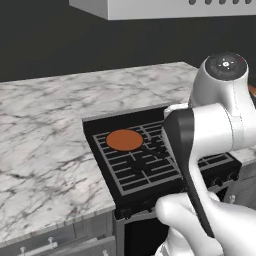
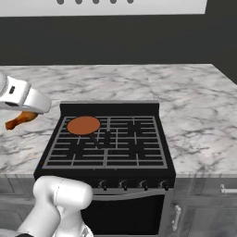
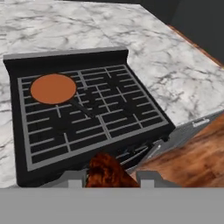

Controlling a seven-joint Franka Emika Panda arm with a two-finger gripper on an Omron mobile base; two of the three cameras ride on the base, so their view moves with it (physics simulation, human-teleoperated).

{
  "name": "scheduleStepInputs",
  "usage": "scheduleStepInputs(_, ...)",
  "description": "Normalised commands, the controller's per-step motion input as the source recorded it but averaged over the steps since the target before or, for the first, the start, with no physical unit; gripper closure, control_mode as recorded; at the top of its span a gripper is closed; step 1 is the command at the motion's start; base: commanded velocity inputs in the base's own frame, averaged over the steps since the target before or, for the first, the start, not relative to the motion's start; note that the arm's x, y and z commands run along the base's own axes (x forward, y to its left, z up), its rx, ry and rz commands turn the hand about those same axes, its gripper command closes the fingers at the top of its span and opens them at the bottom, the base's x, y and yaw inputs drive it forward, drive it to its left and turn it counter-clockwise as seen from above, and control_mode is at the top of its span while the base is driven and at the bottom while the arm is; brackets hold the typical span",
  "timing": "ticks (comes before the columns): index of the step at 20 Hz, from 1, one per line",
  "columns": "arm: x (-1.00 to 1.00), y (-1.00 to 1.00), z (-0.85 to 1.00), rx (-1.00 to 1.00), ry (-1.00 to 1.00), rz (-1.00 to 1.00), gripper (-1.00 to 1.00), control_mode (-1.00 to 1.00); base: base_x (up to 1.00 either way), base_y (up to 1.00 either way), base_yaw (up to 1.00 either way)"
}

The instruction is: Retrieve the chicken drumstick from the fridge and place it on the saucepan with marinade on the stove.

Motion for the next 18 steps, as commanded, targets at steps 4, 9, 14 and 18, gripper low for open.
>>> scheduleStepInputs(4, 0.23, 0.16, -0.04, 0.01, 0.04, -0.12, 1.0, -1.0, 0.0, 0.0, 0.0)
scheduleStepInputs(9, 0.15, 0.11, -0.22, 0.03, 0.0, -0.11, 1.0, -1.0, 0.0, 0.0, 0.0)
scheduleStepInputs(14, 0.2, 0.01, -0.39, 0.1, 0.0, -0.11, 1.0, -1.0, 0.0, 0.0, 0.0)
scheduleStepInputs(18, 0.37, 0.0, -0.38, 0.15, 0.03, -0.05, 1.0, -1.0, 0.0, 0.0, 0.0)
